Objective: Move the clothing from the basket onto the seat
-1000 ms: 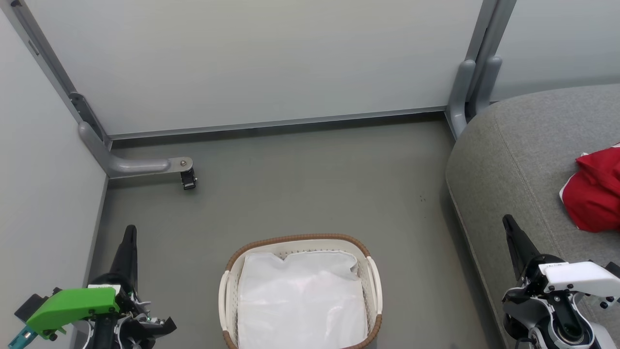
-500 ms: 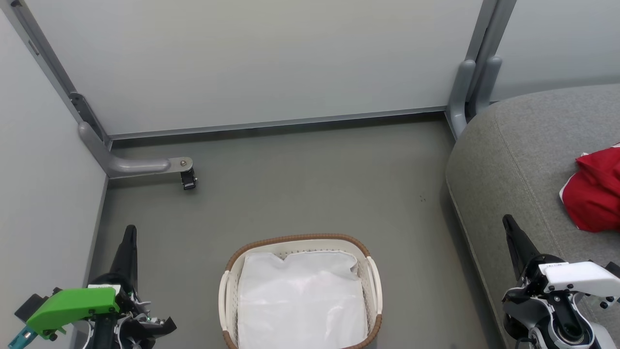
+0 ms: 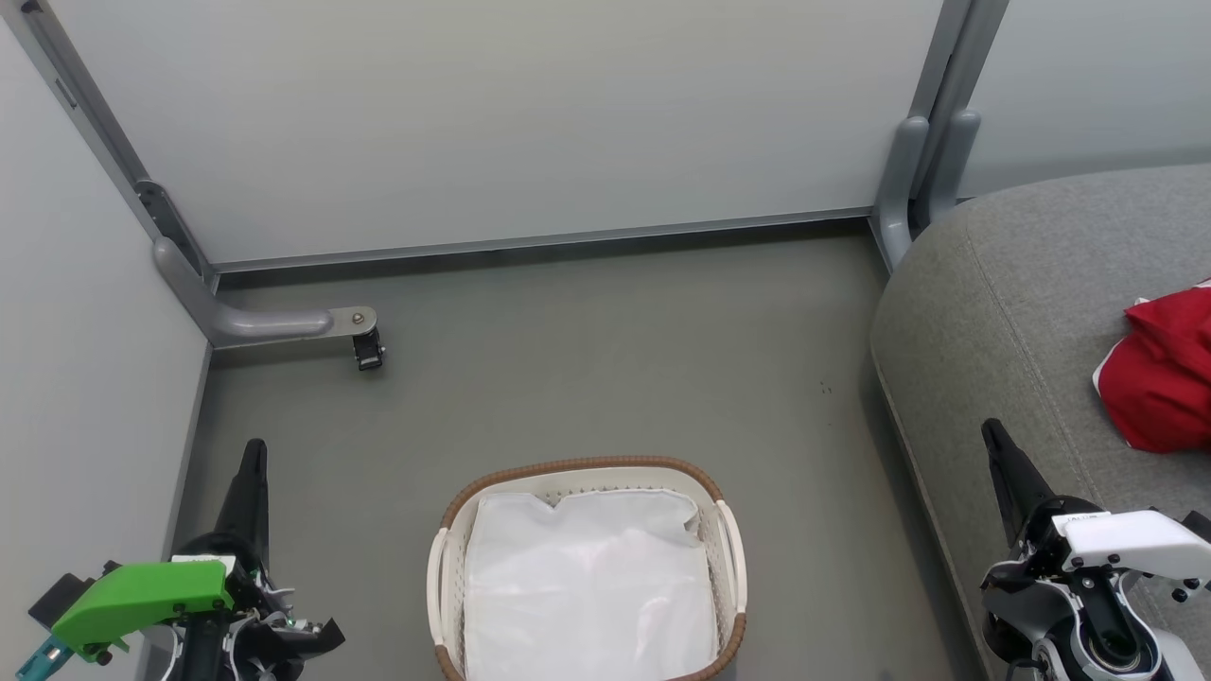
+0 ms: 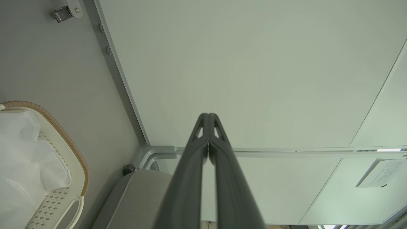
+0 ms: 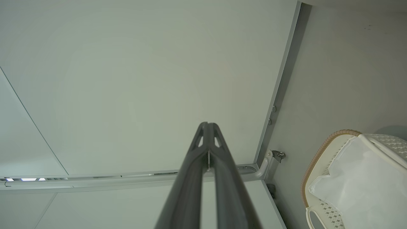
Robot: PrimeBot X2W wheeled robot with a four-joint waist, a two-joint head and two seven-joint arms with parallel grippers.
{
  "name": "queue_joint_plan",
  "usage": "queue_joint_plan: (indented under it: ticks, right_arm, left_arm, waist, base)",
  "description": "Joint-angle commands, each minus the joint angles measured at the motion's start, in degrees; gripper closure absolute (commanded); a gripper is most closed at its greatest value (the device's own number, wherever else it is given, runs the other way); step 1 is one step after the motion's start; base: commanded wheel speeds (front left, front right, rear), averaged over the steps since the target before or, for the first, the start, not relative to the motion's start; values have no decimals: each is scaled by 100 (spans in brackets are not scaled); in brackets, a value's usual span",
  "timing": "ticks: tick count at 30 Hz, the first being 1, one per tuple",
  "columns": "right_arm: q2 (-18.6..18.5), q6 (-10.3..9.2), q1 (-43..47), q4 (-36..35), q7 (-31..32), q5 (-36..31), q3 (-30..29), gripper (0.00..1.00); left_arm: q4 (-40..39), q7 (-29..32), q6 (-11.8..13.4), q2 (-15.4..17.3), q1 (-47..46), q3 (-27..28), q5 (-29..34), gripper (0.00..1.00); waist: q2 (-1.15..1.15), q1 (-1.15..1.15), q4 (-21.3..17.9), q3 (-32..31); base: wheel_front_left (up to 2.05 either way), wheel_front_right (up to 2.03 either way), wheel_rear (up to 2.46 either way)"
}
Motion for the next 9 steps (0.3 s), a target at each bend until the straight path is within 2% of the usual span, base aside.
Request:
queue_joint_plan:
  ticks: [1,9]
  right_arm:
    - [-34,-4,63,-18,9,22,-8,100]
    - [-34,-4,63,-18,9,22,-7,100]
  left_arm:
    - [-7,24,-27,36,-61,11,-20,100]
    - [-7,24,-27,36,-61,10,-20,100]
  waist:
    - [0,0,0,0]
    - [0,0,0,0]
  base:
    - [0,0,0]
    - [0,0,0]
